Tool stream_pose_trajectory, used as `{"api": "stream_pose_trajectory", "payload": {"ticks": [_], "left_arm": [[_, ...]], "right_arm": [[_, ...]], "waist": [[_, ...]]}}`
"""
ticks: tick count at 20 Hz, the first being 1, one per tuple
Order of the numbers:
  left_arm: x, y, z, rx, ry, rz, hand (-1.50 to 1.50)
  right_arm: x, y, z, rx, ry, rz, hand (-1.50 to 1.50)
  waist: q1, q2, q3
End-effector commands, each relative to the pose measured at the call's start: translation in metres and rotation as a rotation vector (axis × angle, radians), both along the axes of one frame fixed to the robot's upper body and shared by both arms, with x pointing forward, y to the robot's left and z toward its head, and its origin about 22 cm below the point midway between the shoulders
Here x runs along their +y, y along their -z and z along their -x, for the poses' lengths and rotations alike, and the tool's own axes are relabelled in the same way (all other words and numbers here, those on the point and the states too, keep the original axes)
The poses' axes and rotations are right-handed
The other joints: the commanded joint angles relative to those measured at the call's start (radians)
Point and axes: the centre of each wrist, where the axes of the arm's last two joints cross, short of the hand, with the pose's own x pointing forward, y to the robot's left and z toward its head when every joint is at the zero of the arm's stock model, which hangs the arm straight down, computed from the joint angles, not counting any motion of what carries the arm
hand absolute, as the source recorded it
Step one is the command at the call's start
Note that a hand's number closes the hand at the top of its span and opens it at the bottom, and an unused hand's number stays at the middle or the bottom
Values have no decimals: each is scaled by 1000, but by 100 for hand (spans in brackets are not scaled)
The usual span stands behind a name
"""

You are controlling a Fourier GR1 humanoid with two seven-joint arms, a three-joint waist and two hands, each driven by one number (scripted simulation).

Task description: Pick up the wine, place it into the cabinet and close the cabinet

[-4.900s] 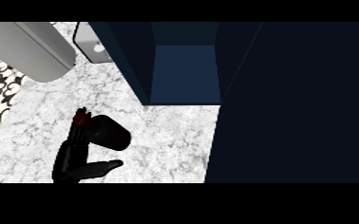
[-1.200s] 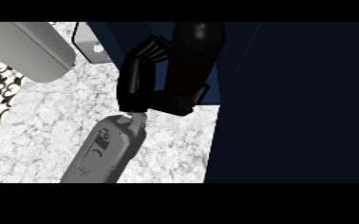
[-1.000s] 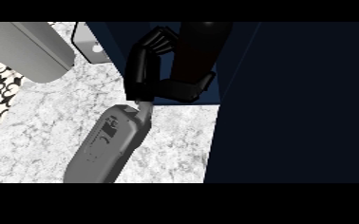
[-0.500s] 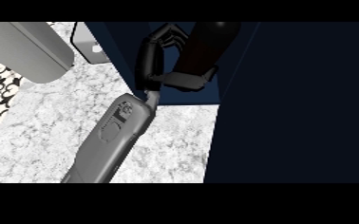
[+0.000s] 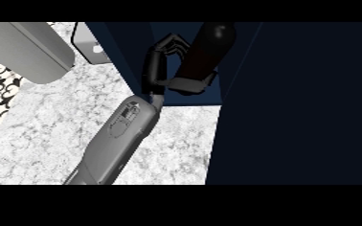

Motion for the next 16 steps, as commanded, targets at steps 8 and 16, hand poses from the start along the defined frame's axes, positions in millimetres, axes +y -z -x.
{"api": "stream_pose_trajectory", "payload": {"ticks": [8,16], "left_arm": [[0,38,-17,36,-58,-45,150],[9,64,-22,47,-81,-137,150]], "right_arm": [[-4,5,12,-8,-74,2,-150],[-4,-9,0,-28,-63,-12,-150]], "waist": [[-17,5,0],[-28,9,-1]]}}
